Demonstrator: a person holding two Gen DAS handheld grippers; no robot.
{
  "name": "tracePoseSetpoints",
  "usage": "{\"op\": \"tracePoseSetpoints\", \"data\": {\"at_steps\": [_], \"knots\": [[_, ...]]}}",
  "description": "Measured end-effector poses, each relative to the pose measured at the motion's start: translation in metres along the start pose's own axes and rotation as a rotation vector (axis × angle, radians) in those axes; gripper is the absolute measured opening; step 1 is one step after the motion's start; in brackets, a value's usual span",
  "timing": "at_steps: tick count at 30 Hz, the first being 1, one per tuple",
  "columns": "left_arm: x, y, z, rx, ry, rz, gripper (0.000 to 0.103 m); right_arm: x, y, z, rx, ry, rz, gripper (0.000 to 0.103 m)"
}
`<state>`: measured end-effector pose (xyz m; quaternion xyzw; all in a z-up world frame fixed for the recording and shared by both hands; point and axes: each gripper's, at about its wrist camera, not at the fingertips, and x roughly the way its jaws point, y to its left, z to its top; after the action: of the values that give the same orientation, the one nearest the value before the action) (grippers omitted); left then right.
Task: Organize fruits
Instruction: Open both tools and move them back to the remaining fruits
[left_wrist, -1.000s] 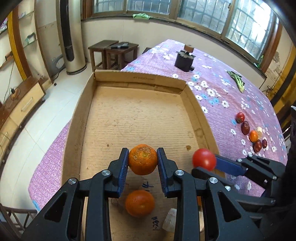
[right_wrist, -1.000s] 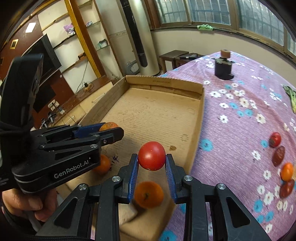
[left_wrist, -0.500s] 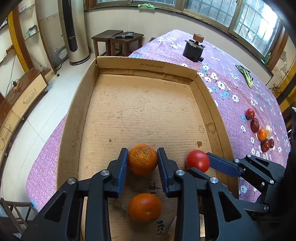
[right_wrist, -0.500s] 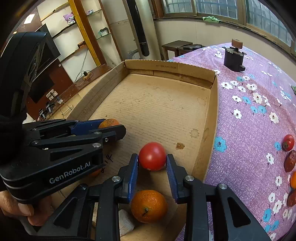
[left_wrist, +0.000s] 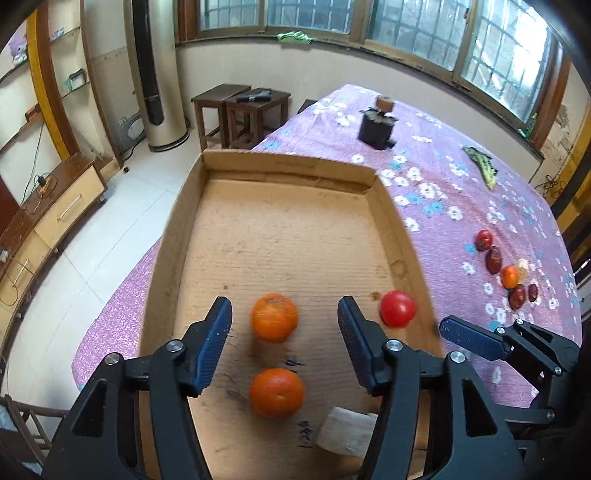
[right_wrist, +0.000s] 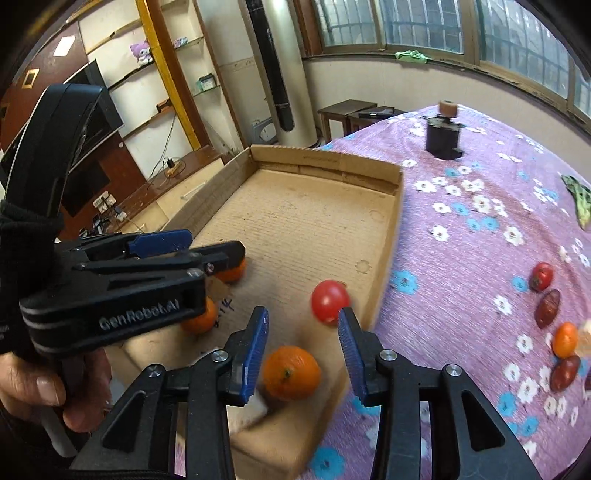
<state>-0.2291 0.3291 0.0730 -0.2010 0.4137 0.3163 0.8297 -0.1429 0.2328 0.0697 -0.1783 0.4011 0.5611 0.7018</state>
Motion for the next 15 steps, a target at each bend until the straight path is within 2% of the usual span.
{"op": "tracePoseSetpoints", "data": {"at_steps": [15], "knots": [[-0.011,-0.068,-0.013,0.114,0.003,-0.093,0.059,-0.073,-0.078,-0.042,0.167,-0.073,-0.108,0.044]]}}
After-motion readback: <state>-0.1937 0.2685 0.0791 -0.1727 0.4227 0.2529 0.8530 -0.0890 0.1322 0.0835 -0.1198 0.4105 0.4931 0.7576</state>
